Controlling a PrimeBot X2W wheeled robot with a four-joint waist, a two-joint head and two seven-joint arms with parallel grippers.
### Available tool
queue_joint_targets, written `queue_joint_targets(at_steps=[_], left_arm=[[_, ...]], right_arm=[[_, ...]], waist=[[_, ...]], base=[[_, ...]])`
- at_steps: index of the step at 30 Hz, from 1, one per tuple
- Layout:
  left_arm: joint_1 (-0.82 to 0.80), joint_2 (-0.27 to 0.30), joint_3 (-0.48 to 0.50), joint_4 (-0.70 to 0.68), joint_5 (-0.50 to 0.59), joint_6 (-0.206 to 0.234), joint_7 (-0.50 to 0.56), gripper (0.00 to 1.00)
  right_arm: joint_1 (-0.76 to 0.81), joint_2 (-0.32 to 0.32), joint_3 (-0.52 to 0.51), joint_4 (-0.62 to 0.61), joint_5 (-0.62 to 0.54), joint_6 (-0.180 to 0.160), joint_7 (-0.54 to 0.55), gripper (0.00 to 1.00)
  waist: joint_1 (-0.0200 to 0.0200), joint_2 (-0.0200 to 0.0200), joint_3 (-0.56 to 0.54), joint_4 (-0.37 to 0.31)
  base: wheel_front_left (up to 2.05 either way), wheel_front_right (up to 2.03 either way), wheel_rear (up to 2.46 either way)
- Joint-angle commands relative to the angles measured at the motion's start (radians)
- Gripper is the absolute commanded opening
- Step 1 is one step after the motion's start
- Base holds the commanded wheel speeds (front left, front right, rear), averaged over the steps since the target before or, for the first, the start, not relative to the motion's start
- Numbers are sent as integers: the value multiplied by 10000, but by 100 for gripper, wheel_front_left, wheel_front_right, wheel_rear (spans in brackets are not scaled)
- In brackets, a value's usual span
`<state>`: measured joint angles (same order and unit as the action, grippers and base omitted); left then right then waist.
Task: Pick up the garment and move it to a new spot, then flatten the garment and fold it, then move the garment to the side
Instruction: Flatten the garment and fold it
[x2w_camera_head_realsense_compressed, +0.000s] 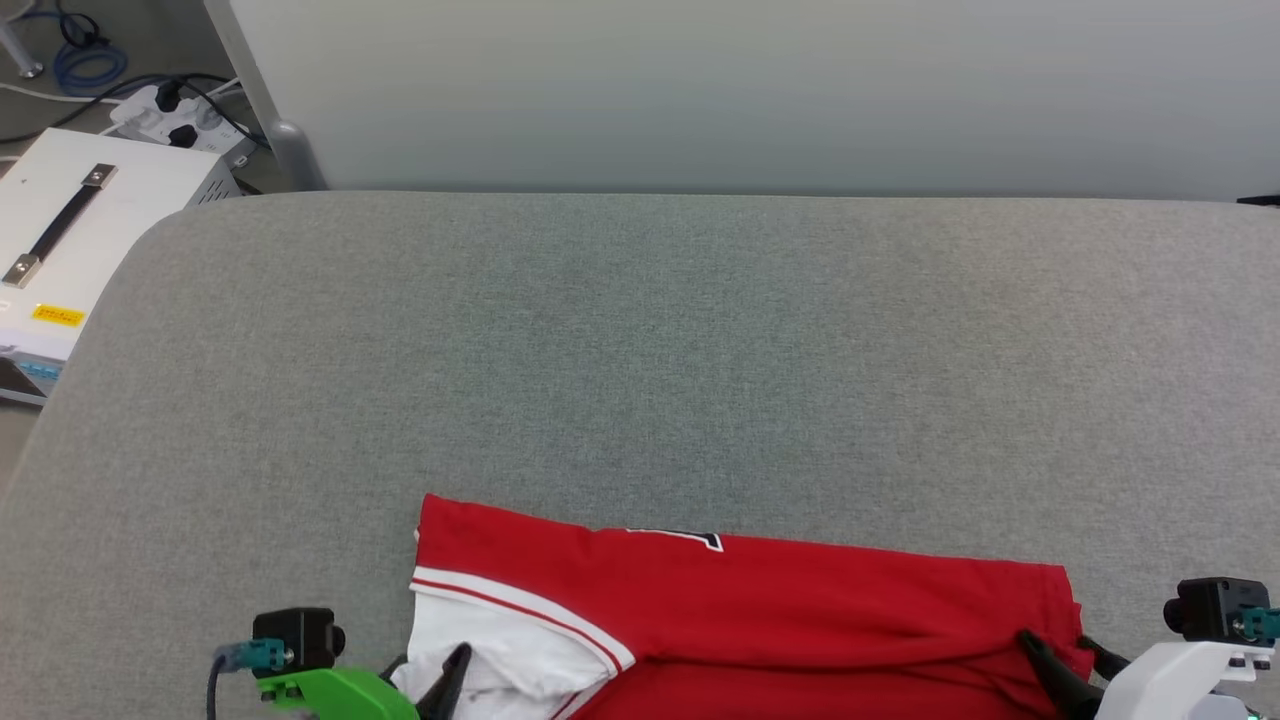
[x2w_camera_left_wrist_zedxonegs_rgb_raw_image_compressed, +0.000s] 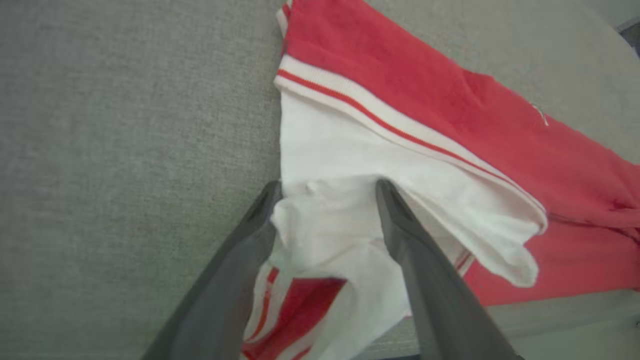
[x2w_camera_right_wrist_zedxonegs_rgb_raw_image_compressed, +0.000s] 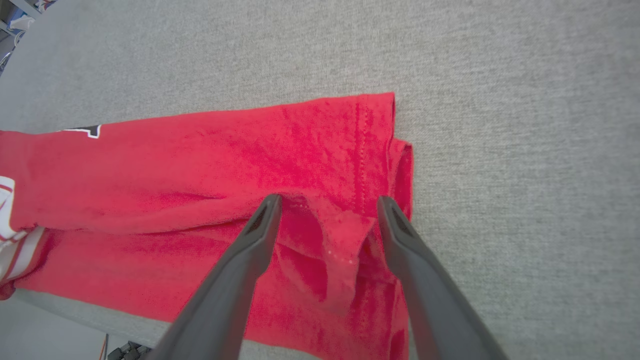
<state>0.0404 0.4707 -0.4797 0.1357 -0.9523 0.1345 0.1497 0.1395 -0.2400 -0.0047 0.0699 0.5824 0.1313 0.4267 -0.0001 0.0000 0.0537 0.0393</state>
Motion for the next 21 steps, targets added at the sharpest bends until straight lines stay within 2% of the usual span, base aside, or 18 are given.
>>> queue_joint_targets(at_steps=[1,7,14,21], left_arm=[[-321,-18,46,-57,287,-35,-273,100],[-805,37,128,-381,1319,152,-1532,100],[-1170,-169,288,-720,2427,621,-3249,100],[-1669,-450,311,-1144,3551,937,-3979,100]], right_arm=[[133,21,-107,-196,-65,-6,0,100],[390,2,-864,-980,-237,-6,909,100],[500,-123,-1763,-1457,-434,-6,2492,100],[-37,-309,-1681,-1499,-437,-6,3439,100]], waist=[[1,0,-47,-25],[1,0,-188,-73],[1,0,-141,1],[1,0,424,372]], base=[[0,0,0],[0,0,0],[0,0,0],[0,0,0]])
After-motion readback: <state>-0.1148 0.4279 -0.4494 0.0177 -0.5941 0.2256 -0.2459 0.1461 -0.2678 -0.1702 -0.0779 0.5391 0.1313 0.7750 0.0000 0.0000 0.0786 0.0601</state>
